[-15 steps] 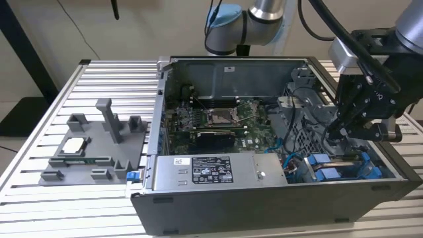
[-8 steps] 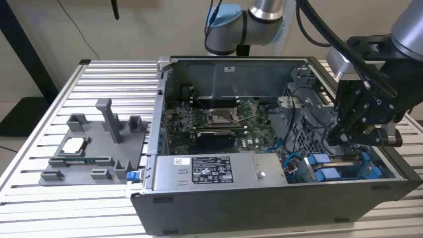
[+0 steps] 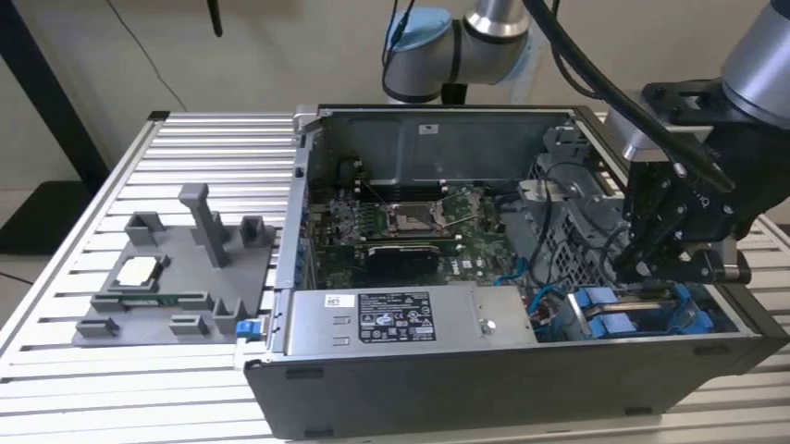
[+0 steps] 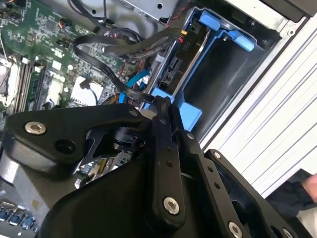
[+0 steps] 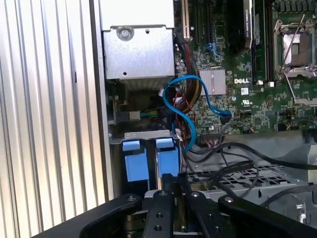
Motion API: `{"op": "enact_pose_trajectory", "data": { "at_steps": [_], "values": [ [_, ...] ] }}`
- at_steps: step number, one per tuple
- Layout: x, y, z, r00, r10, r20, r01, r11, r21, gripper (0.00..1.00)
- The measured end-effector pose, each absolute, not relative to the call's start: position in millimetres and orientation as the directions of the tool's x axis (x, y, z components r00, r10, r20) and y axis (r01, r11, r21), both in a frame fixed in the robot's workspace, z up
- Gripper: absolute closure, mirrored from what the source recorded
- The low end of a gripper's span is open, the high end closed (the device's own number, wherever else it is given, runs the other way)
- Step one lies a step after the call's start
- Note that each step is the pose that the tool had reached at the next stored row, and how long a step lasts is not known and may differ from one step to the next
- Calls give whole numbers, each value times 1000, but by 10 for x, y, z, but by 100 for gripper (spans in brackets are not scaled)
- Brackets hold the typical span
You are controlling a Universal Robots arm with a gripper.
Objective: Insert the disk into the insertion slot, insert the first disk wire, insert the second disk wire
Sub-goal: 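Insert the second disk wire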
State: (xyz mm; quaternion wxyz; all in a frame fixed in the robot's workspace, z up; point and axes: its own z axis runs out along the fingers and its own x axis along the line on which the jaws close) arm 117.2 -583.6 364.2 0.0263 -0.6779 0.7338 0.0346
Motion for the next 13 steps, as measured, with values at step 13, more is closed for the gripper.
{"op": "enact_pose_trajectory", "data": {
  "at_steps": [13],
  "values": [
    [1188,-5827,3578,-79,-995,-54,-997,79,12,84]
  ]
}}
